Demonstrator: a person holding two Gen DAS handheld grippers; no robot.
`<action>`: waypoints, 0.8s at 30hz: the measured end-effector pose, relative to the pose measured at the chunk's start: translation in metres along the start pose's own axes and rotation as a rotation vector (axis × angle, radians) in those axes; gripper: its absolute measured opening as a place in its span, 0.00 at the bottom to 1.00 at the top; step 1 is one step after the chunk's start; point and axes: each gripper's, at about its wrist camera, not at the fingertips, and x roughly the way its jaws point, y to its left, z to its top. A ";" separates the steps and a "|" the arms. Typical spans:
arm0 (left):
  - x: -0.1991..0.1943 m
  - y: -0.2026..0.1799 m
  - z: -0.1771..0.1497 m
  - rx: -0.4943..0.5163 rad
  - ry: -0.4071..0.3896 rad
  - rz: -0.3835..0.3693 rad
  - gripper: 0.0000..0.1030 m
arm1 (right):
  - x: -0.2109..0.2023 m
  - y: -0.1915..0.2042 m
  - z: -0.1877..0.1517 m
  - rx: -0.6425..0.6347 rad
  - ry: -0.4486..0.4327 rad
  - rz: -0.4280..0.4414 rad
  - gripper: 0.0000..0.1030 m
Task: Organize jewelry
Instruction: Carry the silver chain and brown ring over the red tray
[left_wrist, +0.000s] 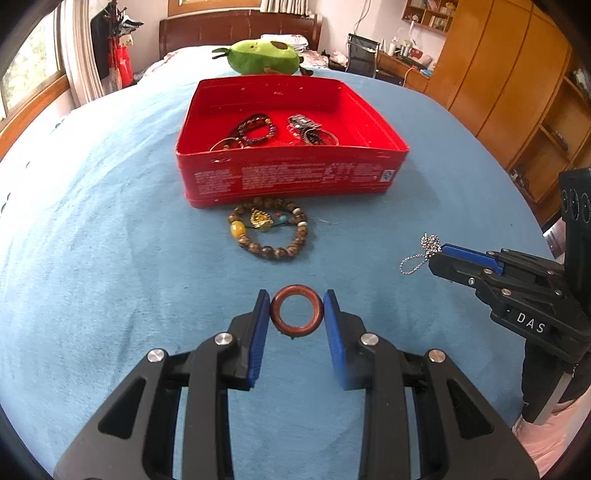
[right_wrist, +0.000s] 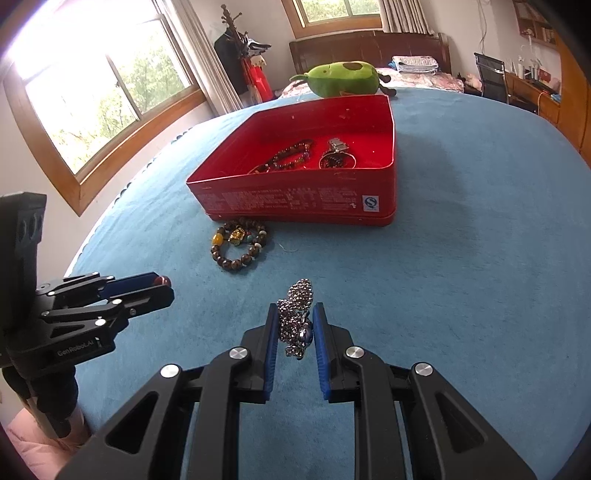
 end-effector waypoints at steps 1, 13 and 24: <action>0.004 0.003 0.000 -0.003 0.010 0.001 0.28 | 0.004 0.000 0.000 0.002 0.008 0.000 0.18; 0.046 0.020 -0.003 -0.034 0.110 0.026 0.28 | 0.036 -0.005 -0.004 0.017 0.081 -0.015 0.18; -0.006 0.023 0.037 -0.035 -0.036 0.038 0.28 | -0.005 0.014 0.034 -0.041 -0.030 -0.018 0.18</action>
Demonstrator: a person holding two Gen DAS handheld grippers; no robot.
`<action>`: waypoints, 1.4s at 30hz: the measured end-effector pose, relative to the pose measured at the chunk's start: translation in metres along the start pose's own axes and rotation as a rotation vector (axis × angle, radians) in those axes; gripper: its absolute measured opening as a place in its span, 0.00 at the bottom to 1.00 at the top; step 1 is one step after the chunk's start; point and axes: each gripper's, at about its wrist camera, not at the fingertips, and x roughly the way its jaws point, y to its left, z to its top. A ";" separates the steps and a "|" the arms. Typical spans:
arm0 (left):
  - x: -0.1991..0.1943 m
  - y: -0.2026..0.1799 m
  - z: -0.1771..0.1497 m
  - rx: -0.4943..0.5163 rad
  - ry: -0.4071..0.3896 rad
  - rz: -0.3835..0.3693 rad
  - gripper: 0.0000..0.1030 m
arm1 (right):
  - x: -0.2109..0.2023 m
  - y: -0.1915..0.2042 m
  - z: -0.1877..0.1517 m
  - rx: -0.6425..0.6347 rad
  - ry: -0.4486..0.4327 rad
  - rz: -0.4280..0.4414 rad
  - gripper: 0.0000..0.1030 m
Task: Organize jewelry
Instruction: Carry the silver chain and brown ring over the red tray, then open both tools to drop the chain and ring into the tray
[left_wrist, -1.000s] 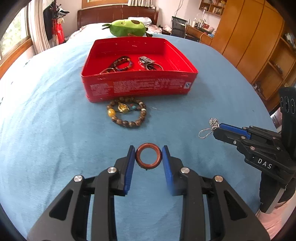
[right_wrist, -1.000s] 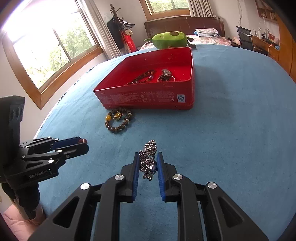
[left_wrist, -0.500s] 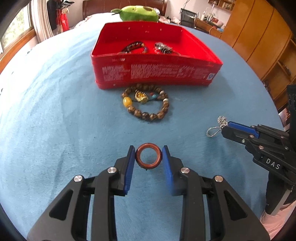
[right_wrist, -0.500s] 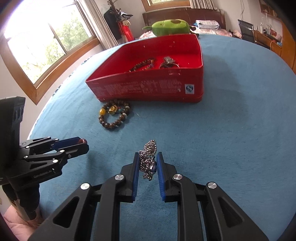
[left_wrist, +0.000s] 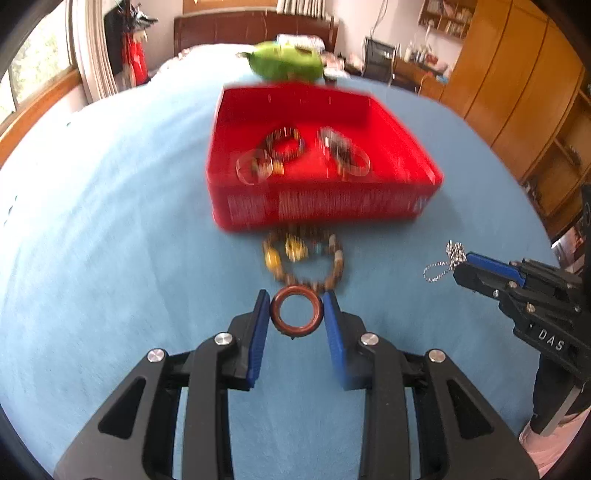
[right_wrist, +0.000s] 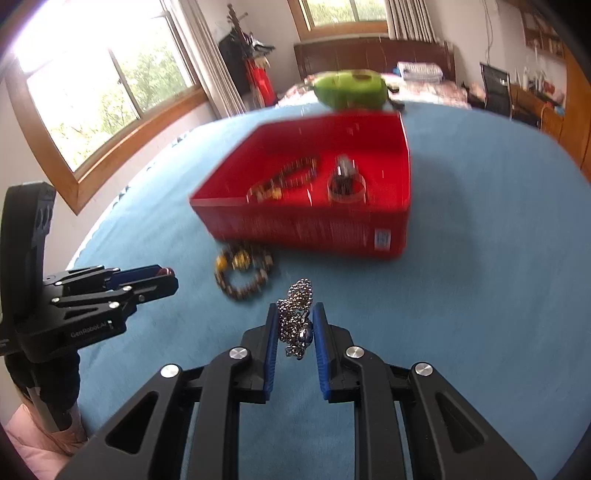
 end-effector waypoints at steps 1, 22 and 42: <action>-0.006 0.000 0.008 -0.002 -0.024 0.003 0.28 | -0.004 0.002 0.008 -0.007 -0.016 -0.002 0.18; 0.092 0.025 0.137 -0.099 -0.031 0.036 0.28 | 0.111 -0.028 0.137 0.098 -0.003 -0.054 0.18; 0.075 0.036 0.139 -0.139 -0.053 0.013 0.65 | 0.092 -0.031 0.134 0.088 -0.044 -0.044 0.24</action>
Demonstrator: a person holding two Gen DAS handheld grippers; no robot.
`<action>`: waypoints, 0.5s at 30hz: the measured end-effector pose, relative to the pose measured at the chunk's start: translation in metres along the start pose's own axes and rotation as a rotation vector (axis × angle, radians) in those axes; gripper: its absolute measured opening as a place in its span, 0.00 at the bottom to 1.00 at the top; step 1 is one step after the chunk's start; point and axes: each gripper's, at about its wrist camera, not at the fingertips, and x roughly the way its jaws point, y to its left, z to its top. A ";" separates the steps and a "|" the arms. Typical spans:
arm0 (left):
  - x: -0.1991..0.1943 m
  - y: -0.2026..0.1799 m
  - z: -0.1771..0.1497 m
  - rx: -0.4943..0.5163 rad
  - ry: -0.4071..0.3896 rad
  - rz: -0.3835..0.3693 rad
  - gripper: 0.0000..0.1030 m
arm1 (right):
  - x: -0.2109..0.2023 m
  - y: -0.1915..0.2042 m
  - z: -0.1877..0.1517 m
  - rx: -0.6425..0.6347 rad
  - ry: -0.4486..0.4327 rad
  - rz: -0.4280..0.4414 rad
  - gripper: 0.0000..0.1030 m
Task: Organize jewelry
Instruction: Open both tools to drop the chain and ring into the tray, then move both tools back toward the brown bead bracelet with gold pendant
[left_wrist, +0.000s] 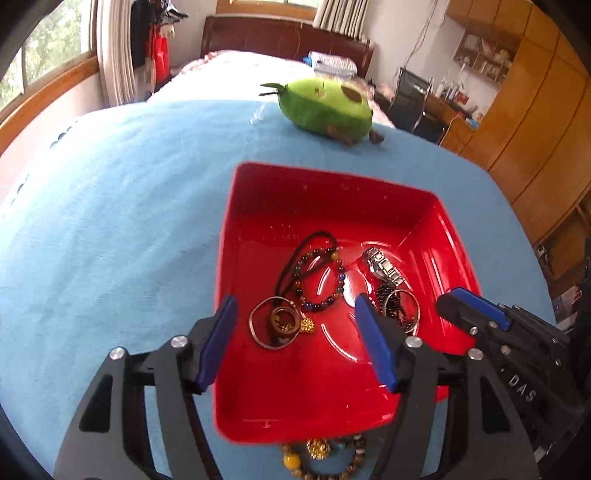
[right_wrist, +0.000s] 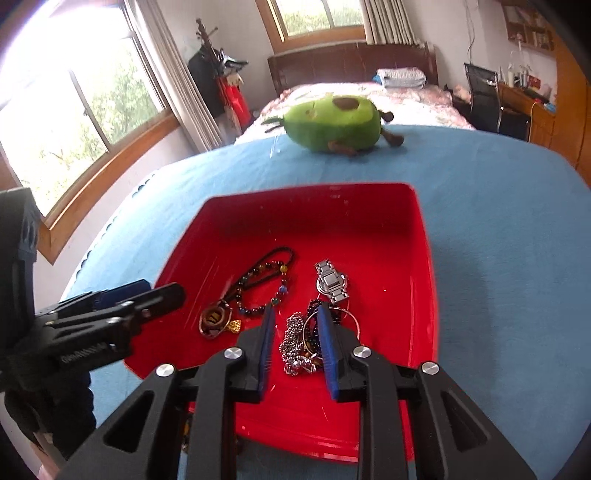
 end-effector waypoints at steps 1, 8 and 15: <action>-0.007 0.000 -0.002 0.002 -0.013 0.010 0.66 | -0.005 0.000 -0.001 -0.001 -0.005 0.005 0.24; -0.051 0.004 -0.010 0.006 -0.097 0.057 0.81 | -0.031 0.006 -0.005 -0.015 -0.047 0.005 0.24; -0.081 -0.001 -0.027 0.036 -0.170 0.096 0.89 | -0.049 0.015 -0.015 -0.031 -0.066 -0.009 0.30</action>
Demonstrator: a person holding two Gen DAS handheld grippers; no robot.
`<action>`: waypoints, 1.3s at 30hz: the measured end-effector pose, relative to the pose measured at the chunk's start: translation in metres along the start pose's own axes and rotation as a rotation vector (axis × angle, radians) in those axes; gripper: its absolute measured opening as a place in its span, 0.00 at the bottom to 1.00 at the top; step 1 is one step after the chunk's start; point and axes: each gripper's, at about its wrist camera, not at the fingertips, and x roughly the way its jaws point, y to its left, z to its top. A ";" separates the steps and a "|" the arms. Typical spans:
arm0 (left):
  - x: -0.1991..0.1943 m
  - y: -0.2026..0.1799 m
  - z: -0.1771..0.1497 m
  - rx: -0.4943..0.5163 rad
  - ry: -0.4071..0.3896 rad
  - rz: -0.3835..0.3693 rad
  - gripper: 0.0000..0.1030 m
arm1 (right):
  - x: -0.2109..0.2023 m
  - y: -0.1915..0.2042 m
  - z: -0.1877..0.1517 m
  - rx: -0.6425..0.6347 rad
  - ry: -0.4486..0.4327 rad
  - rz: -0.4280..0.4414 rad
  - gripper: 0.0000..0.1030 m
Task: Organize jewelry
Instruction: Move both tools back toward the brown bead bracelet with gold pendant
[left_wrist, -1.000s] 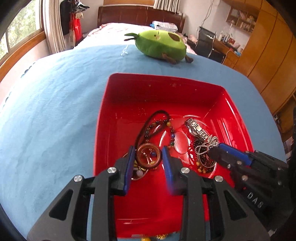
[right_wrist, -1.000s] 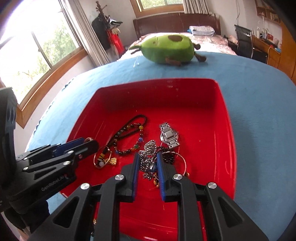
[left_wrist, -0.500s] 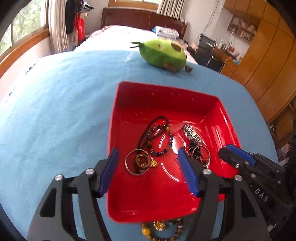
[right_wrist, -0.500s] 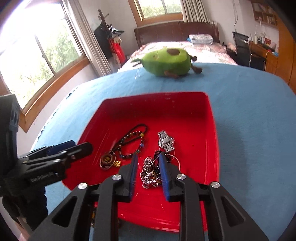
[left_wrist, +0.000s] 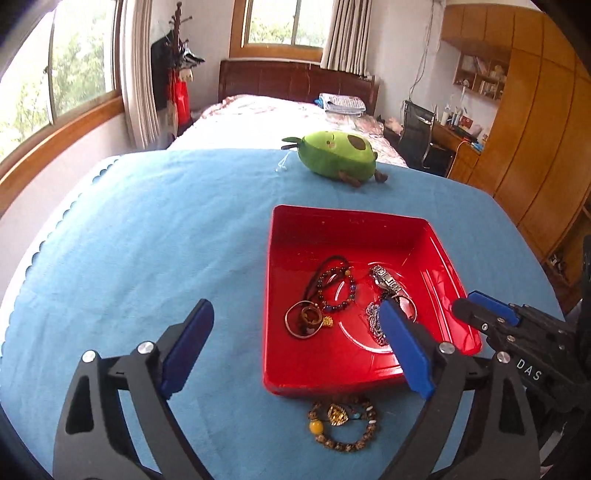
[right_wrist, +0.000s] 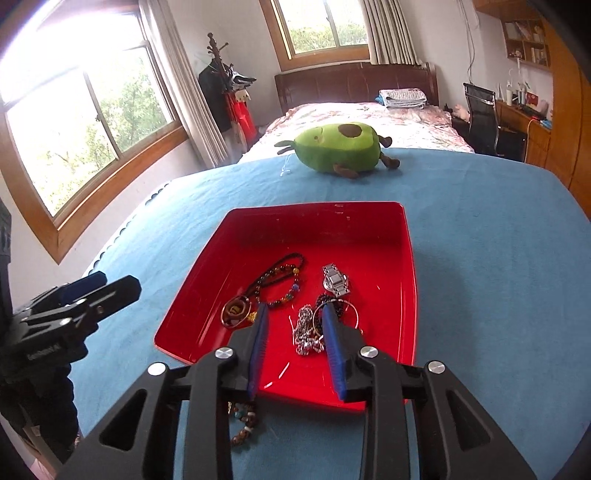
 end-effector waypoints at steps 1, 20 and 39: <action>-0.005 -0.001 -0.003 0.004 -0.010 0.008 0.89 | -0.003 0.000 -0.002 -0.001 -0.003 -0.004 0.31; -0.056 0.006 -0.073 0.090 -0.057 0.104 0.95 | -0.042 0.023 -0.060 -0.051 0.019 0.005 0.47; -0.027 0.075 -0.119 0.004 0.144 0.133 0.97 | 0.004 0.041 -0.103 0.028 0.225 0.107 0.78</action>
